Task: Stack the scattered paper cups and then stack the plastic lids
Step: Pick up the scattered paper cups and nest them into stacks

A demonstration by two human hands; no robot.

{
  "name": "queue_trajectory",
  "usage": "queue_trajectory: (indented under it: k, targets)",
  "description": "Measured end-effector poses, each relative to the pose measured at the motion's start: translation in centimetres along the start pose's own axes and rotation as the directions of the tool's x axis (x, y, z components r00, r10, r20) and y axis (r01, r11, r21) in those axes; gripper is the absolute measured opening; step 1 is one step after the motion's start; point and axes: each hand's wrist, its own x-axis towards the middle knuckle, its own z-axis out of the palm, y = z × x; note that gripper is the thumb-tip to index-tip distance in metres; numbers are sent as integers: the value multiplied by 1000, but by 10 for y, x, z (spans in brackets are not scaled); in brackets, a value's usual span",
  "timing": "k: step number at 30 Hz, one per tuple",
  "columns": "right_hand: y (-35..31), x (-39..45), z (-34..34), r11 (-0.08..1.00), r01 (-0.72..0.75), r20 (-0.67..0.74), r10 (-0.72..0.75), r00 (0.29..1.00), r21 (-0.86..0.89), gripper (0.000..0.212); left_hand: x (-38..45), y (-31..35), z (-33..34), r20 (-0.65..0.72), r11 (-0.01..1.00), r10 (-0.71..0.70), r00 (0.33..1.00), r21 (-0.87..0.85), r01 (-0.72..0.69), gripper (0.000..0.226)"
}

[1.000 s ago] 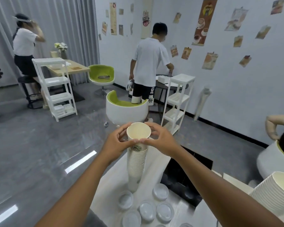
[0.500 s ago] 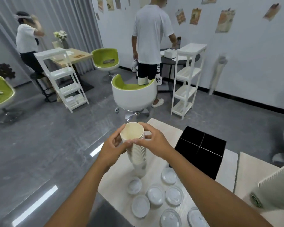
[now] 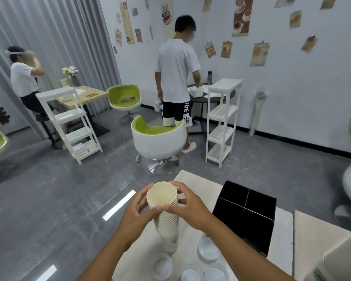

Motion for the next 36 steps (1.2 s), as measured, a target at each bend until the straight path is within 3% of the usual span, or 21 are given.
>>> queue_trajectory:
  k: [7,12,17,24,29,36]
  targets:
    - [-6,-9,12,994,-100,-69,97,993,-37,70,12,-13,-14,67,999,40,997,17,-41,75]
    - [-15,-20,16,984,-170,-160,159,974,-56,74,22,-19,-16,144,998,66,987,-23,-63,80]
    - [-19,-30,27,967,-247,-265,222,938,-64,78,32,-18,-22,251,995,88,964,-68,-73,81]
    - [-21,-48,42,963,-264,-454,260,852,55,80,45,-7,-22,382,994,109,918,-52,-96,76]
    - [-50,-63,26,976,-214,-563,204,801,50,81,51,26,-8,465,986,164,870,-57,-156,79]
    - [-118,-57,-52,998,-45,-690,-2,724,-51,75,90,129,42,562,948,314,765,-143,-283,81]
